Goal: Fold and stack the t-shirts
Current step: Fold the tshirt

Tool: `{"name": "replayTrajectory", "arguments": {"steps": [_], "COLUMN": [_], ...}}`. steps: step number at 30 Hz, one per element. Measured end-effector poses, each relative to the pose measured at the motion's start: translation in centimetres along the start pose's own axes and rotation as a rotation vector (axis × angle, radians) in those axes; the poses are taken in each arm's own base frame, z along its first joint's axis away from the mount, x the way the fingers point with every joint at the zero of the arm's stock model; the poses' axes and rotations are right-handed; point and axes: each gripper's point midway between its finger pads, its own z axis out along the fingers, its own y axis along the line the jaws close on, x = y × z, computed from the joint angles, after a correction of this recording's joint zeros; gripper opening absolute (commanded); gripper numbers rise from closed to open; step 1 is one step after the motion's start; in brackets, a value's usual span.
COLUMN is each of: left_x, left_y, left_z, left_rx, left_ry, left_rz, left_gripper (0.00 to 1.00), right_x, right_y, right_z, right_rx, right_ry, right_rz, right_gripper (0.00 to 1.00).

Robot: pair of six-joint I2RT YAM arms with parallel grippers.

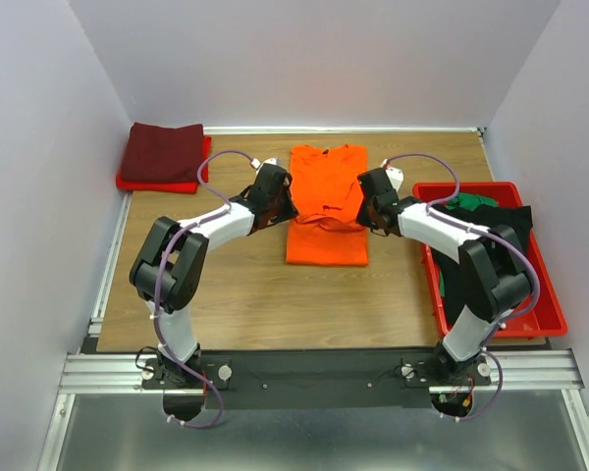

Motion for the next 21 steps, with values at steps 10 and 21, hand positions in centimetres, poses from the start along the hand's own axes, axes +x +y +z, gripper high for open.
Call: {"name": "replayTrajectory", "arguments": {"steps": [10, 21], "left_x": [-1.3, -3.9], "left_y": [-0.1, -0.5], "left_z": [1.3, 0.8], "left_rx": [0.017, 0.082], "left_ry": [-0.008, -0.064], "left_rz": [0.012, 0.032], "left_gripper": [0.01, 0.40], "right_x": [-1.4, -4.3], "right_y": [0.5, 0.1], "right_z": [1.4, 1.7], "right_rx": [-0.024, -0.050], "right_ry": [0.005, -0.021], "right_rz": [0.009, -0.017], "right_gripper": [0.22, 0.61]}}
